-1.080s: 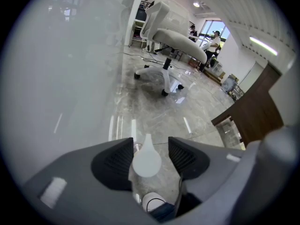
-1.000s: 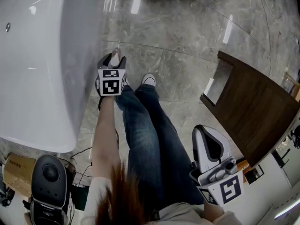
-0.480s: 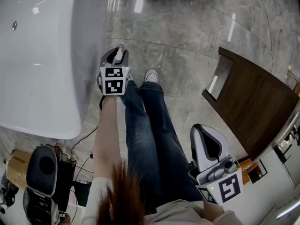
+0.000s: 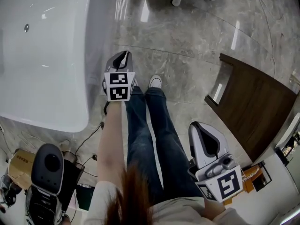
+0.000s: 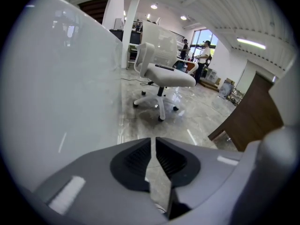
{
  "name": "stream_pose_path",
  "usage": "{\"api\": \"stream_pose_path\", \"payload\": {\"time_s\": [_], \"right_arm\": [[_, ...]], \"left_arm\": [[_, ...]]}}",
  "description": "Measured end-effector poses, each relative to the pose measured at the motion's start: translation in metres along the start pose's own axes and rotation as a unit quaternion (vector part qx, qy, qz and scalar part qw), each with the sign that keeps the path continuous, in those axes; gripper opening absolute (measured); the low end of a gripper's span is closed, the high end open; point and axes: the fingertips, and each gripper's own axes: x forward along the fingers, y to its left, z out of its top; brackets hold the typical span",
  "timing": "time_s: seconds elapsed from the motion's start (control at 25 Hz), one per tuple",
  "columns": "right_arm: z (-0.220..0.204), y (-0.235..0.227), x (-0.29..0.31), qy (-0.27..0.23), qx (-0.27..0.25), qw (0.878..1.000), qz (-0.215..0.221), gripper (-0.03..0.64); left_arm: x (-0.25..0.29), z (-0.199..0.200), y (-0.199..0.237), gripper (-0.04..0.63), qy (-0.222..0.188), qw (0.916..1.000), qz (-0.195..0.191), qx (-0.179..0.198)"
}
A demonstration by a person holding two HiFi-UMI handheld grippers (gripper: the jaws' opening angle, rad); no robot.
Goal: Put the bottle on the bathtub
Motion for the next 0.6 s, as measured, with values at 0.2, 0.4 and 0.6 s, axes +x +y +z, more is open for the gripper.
{"api": "stream_pose_path", "payload": {"time_s": [0.2,0.4,0.6], "right_arm": [[0.006,0.002,-0.011,-0.006,-0.011,1.000,0.006,-0.002],[0.014,0.005,-0.014,-0.013,-0.021,1.000,0.009,-0.002],[0.029,0.012,-0.017,-0.023,-0.033,0.999,0.014,-0.002]], "left_arm": [[-0.014,0.013,-0.008,0.065,-0.017,0.9998,0.005,-0.007],[-0.024,0.017,-0.011,0.049,-0.030,0.9995,0.009,-0.006],[-0.051,0.041,-0.008,0.049,-0.045,0.9985,0.018,-0.024]]}}
